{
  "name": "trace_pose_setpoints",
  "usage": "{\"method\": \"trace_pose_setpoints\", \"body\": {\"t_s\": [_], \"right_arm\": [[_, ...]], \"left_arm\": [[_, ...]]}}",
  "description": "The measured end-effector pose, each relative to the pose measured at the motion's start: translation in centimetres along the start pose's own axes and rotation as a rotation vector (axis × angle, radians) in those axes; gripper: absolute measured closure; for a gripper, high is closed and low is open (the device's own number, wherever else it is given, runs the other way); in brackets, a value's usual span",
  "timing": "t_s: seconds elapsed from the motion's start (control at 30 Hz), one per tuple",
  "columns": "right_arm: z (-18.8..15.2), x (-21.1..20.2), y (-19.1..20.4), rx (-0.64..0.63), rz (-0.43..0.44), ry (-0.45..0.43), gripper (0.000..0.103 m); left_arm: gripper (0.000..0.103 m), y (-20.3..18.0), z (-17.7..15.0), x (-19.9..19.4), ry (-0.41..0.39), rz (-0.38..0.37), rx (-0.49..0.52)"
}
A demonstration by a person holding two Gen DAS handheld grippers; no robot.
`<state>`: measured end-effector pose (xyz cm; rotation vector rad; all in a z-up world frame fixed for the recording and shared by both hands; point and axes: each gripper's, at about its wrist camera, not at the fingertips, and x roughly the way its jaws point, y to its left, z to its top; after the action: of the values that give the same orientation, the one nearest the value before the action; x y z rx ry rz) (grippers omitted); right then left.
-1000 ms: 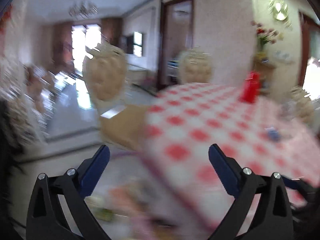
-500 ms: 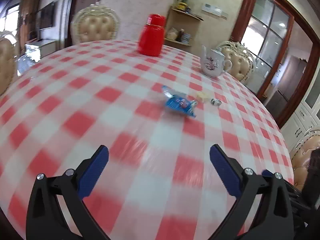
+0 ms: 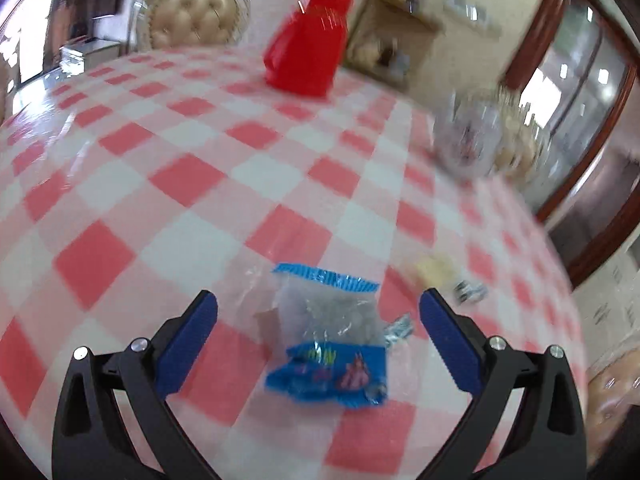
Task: Organize snacks
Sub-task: 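Grasp the blue-edged clear snack bag with the left tool while the right tool grasps the small wrapped candy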
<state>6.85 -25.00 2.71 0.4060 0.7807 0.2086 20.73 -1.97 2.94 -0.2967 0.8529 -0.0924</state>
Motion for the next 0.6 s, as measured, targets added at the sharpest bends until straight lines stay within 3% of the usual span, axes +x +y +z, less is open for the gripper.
{"method": "trace_pose_setpoints", "body": {"t_s": [0.13,0.23,0.27,0.3,0.47,0.6], "right_arm": [[0.4,-0.9,-0.6,0.026,0.025,-0.022,0.016],[0.3,-0.6,-1.0,0.026,0.013,-0.009,0.016],[0.2,-0.6,-1.1,0.024,0.013,-0.005,0.016],[0.1,-0.6,-1.1,0.02,0.008,-0.004,0.016],[-0.2,-0.4,-1.2,0.006,-0.013,-0.014,0.016],[0.0,0.7,0.1,-0.055,-0.036,0.006,0.016]], "left_arm": [[0.001,-1.7,-0.1,3.1,0.098,0.063,0.109],[0.001,-1.7,-0.4,2.6,0.085,0.094,0.166],[0.013,-1.4,-0.4,2.3,0.085,0.119,0.167],[0.043,-1.0,-0.4,1.8,0.08,0.113,0.183],[0.048,1.9,-1.5,-1.4,0.062,0.065,0.147],[0.049,4.9,-3.8,-6.1,0.005,0.041,0.111]]}}
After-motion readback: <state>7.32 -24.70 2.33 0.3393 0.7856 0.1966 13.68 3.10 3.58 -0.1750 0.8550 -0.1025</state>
